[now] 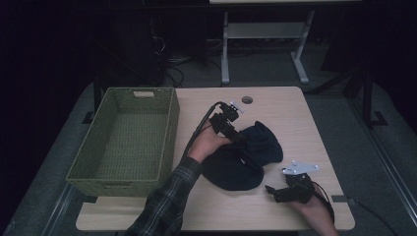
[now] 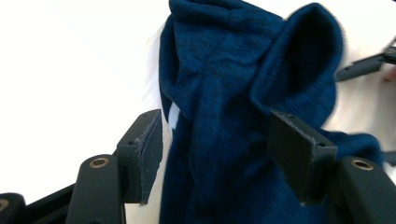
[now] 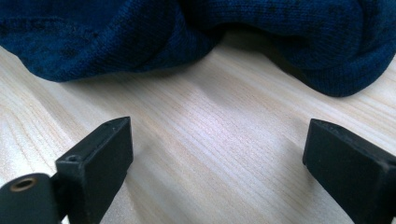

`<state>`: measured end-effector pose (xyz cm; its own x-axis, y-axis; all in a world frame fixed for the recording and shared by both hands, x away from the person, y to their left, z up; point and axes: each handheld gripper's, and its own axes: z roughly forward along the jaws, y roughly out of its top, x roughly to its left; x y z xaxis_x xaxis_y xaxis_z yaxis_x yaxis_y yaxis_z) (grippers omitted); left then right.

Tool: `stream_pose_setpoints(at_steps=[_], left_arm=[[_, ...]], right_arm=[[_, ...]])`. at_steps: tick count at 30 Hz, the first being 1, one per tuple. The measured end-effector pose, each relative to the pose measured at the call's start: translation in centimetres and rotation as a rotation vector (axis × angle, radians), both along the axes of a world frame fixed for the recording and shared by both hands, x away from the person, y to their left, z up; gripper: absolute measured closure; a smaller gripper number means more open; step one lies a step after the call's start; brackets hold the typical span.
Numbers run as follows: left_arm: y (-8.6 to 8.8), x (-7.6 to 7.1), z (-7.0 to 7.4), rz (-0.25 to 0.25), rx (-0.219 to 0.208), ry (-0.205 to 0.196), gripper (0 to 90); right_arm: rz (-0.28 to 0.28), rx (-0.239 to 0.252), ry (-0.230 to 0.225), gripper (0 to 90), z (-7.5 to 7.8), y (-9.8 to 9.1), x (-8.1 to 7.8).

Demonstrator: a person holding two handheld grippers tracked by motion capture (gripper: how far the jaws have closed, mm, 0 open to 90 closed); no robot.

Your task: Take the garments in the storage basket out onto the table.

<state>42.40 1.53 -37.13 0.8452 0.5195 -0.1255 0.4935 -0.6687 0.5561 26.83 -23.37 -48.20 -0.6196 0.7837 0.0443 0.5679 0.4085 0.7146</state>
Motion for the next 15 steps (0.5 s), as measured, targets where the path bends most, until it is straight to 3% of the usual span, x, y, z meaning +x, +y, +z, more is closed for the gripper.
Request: stream_pose_setpoints(at_steps=[3,6,9,10,12,15], left_arm=[[0.5,-0.8,0.3,0.006,-0.017,-0.01,36.9],[2.0,-2.6,0.9,-0.003,-0.062,-0.042,49.5],[2.6,-3.4,1.1,-0.008,-0.066,-0.05,62.8],[2.9,-3.9,1.1,-0.006,-0.074,-0.045,62.8],[3.3,-4.8,0.9,-0.019,-0.08,-0.038,72.3],[3.7,-5.9,0.1,-0.04,-0.045,-0.037,85.4]], right_arm=[[0.0,-0.002,0.0,8.1,0.0,0.0,0.0],[0.0,-0.002,0.0,8.1,0.0,0.0,0.0],[0.001,-0.002,-0.002,8.1,0.0,0.0,0.0],[0.001,-0.002,-0.001,8.1,0.0,0.0,0.0],[0.002,-0.003,-0.002,8.1,0.0,0.0,0.0],[0.002,-0.002,-0.002,8.1,0.0,0.0,0.0]])
